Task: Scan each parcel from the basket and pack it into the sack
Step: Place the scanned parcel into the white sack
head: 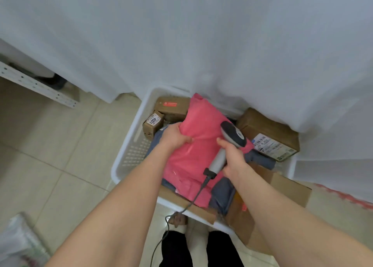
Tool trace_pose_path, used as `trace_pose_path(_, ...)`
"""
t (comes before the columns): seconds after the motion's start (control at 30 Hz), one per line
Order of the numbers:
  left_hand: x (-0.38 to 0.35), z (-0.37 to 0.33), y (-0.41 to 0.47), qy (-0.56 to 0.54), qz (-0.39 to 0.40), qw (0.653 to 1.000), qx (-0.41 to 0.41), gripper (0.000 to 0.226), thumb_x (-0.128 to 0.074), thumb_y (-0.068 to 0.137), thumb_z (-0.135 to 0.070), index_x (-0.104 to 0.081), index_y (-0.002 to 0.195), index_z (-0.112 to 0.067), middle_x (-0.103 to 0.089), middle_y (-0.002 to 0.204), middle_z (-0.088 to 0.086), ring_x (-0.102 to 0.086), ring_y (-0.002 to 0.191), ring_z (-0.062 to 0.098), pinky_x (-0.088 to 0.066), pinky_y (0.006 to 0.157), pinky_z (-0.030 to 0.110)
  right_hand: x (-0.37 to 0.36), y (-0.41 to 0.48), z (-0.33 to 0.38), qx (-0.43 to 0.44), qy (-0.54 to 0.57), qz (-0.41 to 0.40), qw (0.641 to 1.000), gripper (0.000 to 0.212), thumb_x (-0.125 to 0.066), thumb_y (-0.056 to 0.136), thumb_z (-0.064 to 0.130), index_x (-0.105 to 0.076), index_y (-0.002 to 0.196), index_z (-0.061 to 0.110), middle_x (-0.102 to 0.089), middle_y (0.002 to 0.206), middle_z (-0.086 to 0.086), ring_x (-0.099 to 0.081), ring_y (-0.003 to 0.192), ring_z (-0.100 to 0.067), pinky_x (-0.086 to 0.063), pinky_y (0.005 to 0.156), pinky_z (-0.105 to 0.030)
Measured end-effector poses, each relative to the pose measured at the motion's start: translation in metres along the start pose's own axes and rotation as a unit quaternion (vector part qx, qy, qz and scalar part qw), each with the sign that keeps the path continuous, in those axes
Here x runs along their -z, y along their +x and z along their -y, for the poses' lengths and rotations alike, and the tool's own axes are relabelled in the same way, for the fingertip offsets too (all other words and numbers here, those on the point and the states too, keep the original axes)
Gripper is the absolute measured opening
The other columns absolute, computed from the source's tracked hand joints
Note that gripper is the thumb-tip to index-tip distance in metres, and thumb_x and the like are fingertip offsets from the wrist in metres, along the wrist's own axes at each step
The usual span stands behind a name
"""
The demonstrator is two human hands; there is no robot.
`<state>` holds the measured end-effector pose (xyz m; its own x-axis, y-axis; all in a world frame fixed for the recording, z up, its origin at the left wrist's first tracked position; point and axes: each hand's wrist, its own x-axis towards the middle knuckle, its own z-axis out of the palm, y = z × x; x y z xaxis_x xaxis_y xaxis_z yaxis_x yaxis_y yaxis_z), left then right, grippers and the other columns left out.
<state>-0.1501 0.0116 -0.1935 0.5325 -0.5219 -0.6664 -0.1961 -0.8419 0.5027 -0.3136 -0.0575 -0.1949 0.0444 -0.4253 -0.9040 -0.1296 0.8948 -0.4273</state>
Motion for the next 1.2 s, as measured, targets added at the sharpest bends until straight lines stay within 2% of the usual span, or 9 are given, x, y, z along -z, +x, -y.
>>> trace_pose_path(0.2, 0.087, -0.047, -0.068, 0.127, -0.124, 0.979, -0.097, 0.057, -0.074, 0.069, -0.022, -0.061, 0.123, -0.035, -0.068, 0.115, 0.006, -0.058, 0.111, 0.032, -0.048, 0.091, 0.040, -0.009, -0.081, 0.042, -0.012, 0.074, 0.069, 0.995, 0.020, -0.069, 0.090, 0.027, -0.063, 0.104, 0.015, -0.067, 0.107, -0.011, -0.067, 0.084, -0.022, -0.051, 0.066, -0.040)
trace_pose_path(0.37, 0.141, -0.074, -0.142, 0.062, -0.203, 0.960, -0.184, 0.032, -0.061, 0.069, -0.002, -0.076, 0.096, -0.012, -0.072, 0.097, 0.011, -0.063, 0.096, 0.032, -0.048, 0.080, 0.038, -0.017, -0.159, 0.081, -0.017, 0.092, 0.055, 0.994, 0.062, -0.074, 0.083, 0.042, -0.052, 0.129, 0.007, -0.065, 0.117, -0.018, -0.068, 0.094, -0.031, -0.055, 0.076, -0.047)
trace_pose_path(0.53, 0.180, -0.091, -0.202, 0.019, -0.224, 0.946, -0.232, 0.029, -0.059, 0.077, 0.011, -0.075, 0.095, -0.005, -0.066, 0.116, 0.014, -0.057, 0.115, 0.029, -0.036, 0.095, 0.022, -0.033, -0.225, 0.105, -0.016, 0.053, 0.033, 0.998, 0.081, -0.085, 0.073, 0.028, -0.041, 0.138, 0.008, -0.060, 0.124, -0.016, -0.062, 0.108, -0.035, -0.050, 0.097, -0.052)
trace_pose_path(0.7, 0.215, -0.091, -0.243, -0.110, -0.227, 0.962, -0.105, 0.056, -0.036, 0.086, 0.015, -0.062, 0.125, -0.015, -0.035, 0.149, 0.012, -0.031, 0.139, 0.028, -0.018, 0.110, 0.022, -0.052, -0.273, 0.101, 0.013, 0.055, 0.022, 0.998, 0.070, -0.078, 0.075, 0.009, -0.043, 0.136, 0.002, -0.062, 0.121, -0.017, -0.063, 0.104, -0.033, -0.051, 0.095, -0.049)
trace_pose_path(0.8, 0.240, -0.088, -0.262, -0.392, -0.168, 0.904, 0.007, 0.044, -0.045, 0.099, -0.020, -0.039, 0.143, -0.015, -0.049, 0.138, 0.015, -0.053, 0.119, 0.036, -0.046, 0.100, 0.045, -0.062, -0.303, 0.095, 0.029, 0.074, 0.034, 0.996, 0.068, -0.077, 0.076, 0.005, -0.045, 0.135, 0.003, -0.062, 0.121, -0.015, -0.062, 0.101, -0.031, -0.051, 0.095, -0.048)
trace_pose_path(0.87, 0.257, -0.089, -0.277, -0.489, -0.126, 0.861, 0.059, 0.061, -0.056, 0.091, -0.047, -0.043, 0.136, -0.008, -0.058, 0.127, 0.014, -0.061, 0.106, 0.033, -0.052, 0.088, 0.045, -0.066, -0.323, 0.090, 0.038, 0.072, 0.048, 0.995, 0.065, -0.076, 0.076, 0.003, -0.046, 0.134, 0.004, -0.062, 0.121, -0.015, -0.061, 0.105, -0.031, -0.049, 0.098, -0.048)
trace_pose_path(1.0, 0.294, -0.084, -0.303, -0.523, -0.197, 0.826, 0.069, 0.071, -0.081, 0.071, -0.039, -0.053, 0.124, -0.001, -0.064, 0.116, 0.014, -0.062, 0.103, 0.029, -0.052, 0.089, 0.040, -0.067, -0.357, 0.082, 0.071, 0.058, 0.069, 0.993, 0.049, -0.071, 0.076, -0.004, -0.053, 0.121, 0.004, -0.062, 0.112, -0.013, -0.060, 0.102, -0.028, -0.049, 0.097, -0.046)
trace_pose_path(1.1, 0.330, -0.076, -0.323, -0.519, -0.295, 0.802, 0.023, 0.076, -0.083, 0.070, -0.032, -0.048, 0.132, -0.005, -0.058, 0.126, 0.013, -0.060, 0.104, 0.026, -0.052, 0.084, 0.037, -0.062, -0.381, 0.086, 0.121, 0.033, 0.077, 0.989, 0.019, -0.064, 0.078, -0.009, -0.057, 0.087, 0.006, -0.060, 0.088, -0.010, -0.057, 0.075, -0.020, -0.050, 0.067, -0.034)
trace_pose_path(1.2, 0.361, -0.068, -0.342, -0.389, -0.299, 0.871, -0.031, 0.083, -0.081, 0.073, -0.030, -0.039, 0.142, -0.009, -0.048, 0.140, 0.011, -0.049, 0.123, 0.028, -0.041, 0.101, 0.035, -0.065, -0.408, 0.092, 0.169, 0.009, 0.086, 0.982, 0.022, -0.060, 0.078, -0.011, -0.054, 0.074, 0.010, -0.056, 0.071, -0.007, -0.052, 0.062, -0.018, -0.041, 0.054, -0.027)
